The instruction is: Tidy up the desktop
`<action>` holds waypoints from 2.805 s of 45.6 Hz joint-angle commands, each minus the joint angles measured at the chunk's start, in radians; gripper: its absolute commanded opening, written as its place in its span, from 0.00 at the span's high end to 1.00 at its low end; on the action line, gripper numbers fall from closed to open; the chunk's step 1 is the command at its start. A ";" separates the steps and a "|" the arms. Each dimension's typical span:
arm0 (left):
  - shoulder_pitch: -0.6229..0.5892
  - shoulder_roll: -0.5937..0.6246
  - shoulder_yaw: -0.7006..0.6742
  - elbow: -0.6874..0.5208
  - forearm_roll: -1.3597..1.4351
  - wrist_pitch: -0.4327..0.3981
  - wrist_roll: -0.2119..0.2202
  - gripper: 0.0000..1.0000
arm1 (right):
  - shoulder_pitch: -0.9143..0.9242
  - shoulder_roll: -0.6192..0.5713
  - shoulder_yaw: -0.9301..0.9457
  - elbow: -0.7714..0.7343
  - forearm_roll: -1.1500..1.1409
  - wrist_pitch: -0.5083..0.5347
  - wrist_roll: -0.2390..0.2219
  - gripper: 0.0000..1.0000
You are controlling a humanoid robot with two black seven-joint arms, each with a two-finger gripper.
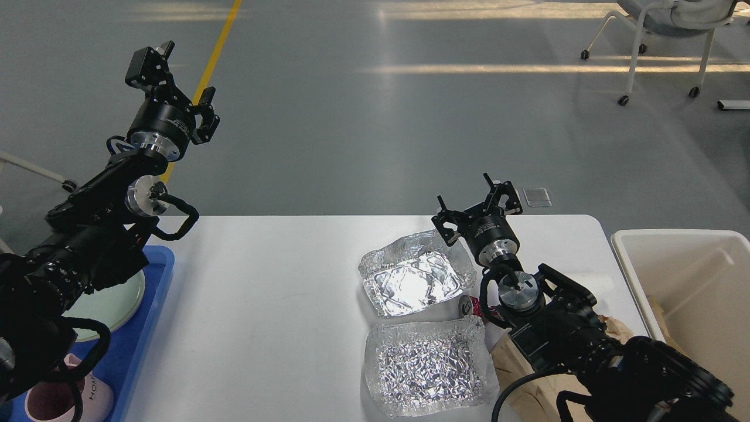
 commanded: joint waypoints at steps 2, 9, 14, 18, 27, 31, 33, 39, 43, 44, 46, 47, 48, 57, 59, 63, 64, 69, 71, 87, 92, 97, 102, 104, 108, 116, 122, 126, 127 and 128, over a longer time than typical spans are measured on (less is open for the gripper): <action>-0.005 -0.003 -0.002 0.009 -0.002 0.035 0.000 0.00 | 0.000 0.000 0.000 0.000 0.000 0.000 0.000 0.00; -0.009 -0.025 -0.031 0.009 -0.001 0.120 -0.002 0.00 | 0.000 0.000 0.000 0.000 0.000 0.000 0.000 0.00; -0.008 -0.026 -0.037 0.009 -0.001 0.118 -0.005 0.00 | 0.000 0.000 0.000 0.000 0.000 0.001 0.000 0.00; -0.008 -0.032 -0.039 0.009 -0.001 0.118 -0.005 0.00 | 0.000 0.000 0.000 0.000 0.000 0.000 0.000 0.00; 0.000 -0.058 -0.045 0.009 -0.001 0.117 -0.008 0.00 | 0.000 0.000 0.000 0.000 0.000 0.000 0.000 0.00; 0.002 -0.074 -0.065 0.009 -0.001 0.117 -0.012 0.00 | 0.000 0.000 0.000 0.000 -0.002 0.001 0.000 0.00; 0.012 -0.080 -0.071 0.009 -0.001 0.115 -0.014 0.00 | 0.000 0.000 0.000 0.000 0.000 0.001 0.000 0.00; 0.038 -0.092 -0.073 0.007 -0.001 0.101 -0.015 0.00 | 0.000 0.000 0.000 0.000 0.000 0.000 0.000 0.00; 0.067 -0.095 -0.074 0.007 -0.001 0.085 -0.015 0.00 | 0.000 0.000 0.000 0.000 0.000 0.000 0.000 0.00; 0.078 -0.097 -0.074 0.006 -0.001 0.078 -0.017 0.00 | 0.000 0.000 0.000 0.000 0.000 0.000 0.000 0.00; 0.095 -0.104 -0.076 0.006 -0.001 0.068 -0.026 0.00 | 0.000 0.000 0.000 0.000 0.000 0.001 0.000 0.00; 0.103 -0.112 -0.076 0.006 -0.001 0.066 -0.034 0.00 | 0.000 0.000 0.000 0.000 0.000 0.000 0.000 0.00; 0.107 -0.120 -0.076 0.006 -0.001 0.066 -0.041 0.00 | 0.000 0.000 0.000 0.000 0.000 0.000 0.000 0.00; 0.155 -0.147 -0.074 0.006 -0.001 0.068 -0.115 0.00 | 0.000 0.000 0.000 0.000 0.000 0.000 0.000 0.00; 0.160 -0.148 -0.073 0.006 -0.001 0.066 -0.120 0.00 | 0.000 0.000 0.000 0.000 0.000 0.000 0.000 0.00; 0.161 -0.149 -0.071 0.006 -0.001 0.066 -0.120 0.00 | 0.000 0.000 0.000 0.000 0.000 0.000 0.000 0.00; 0.161 -0.151 -0.071 0.006 -0.001 0.066 -0.120 0.00 | 0.000 0.000 0.000 0.000 0.000 0.000 0.000 0.00; 0.175 -0.161 -0.071 0.006 -0.001 0.066 -0.121 0.00 | 0.000 0.000 0.000 0.000 0.000 0.000 0.000 0.00; 0.183 -0.163 -0.073 0.006 -0.001 0.066 -0.124 0.00 | 0.000 0.000 0.000 0.000 0.000 0.000 0.000 0.00; 0.213 -0.169 -0.071 0.004 0.001 0.065 -0.149 0.00 | 0.000 0.000 0.000 0.000 0.000 0.000 0.000 0.00; 0.213 -0.169 -0.065 0.003 0.002 0.065 -0.149 0.00 | 0.000 0.000 0.000 0.000 0.000 0.000 0.000 0.00; 0.213 -0.169 -0.065 0.003 0.002 0.065 -0.149 0.00 | 0.000 0.000 0.000 0.000 0.000 0.001 0.000 0.00; 0.213 -0.169 -0.065 0.003 0.002 0.065 -0.149 0.00 | 0.000 0.000 0.000 0.000 0.000 0.000 0.000 0.00; 0.213 -0.169 -0.065 0.003 0.002 0.065 -0.149 0.00 | 0.000 0.000 0.000 0.000 0.000 0.000 0.000 0.00; 0.213 -0.169 -0.065 0.003 0.002 0.065 -0.149 0.00 | 0.000 0.000 0.000 0.000 0.000 0.000 0.000 0.00; 0.213 -0.169 -0.065 0.003 0.002 0.065 -0.149 0.00 | 0.000 0.000 0.000 0.000 0.000 0.000 0.000 0.00; 0.213 -0.169 -0.065 0.003 0.002 0.065 -0.149 0.00 | 0.000 0.000 0.000 0.000 0.000 0.000 0.000 0.00; 0.213 -0.169 -0.065 0.003 0.002 0.065 -0.149 0.00 | 0.000 0.000 0.000 0.000 0.000 0.001 0.000 0.00; 0.213 -0.169 -0.065 0.003 0.002 0.065 -0.149 0.00 | 0.000 0.000 0.000 0.000 0.000 0.000 0.000 0.00; 0.213 -0.169 -0.065 0.003 0.002 0.065 -0.149 0.00 | 0.000 0.000 0.000 0.000 0.000 0.000 0.000 0.00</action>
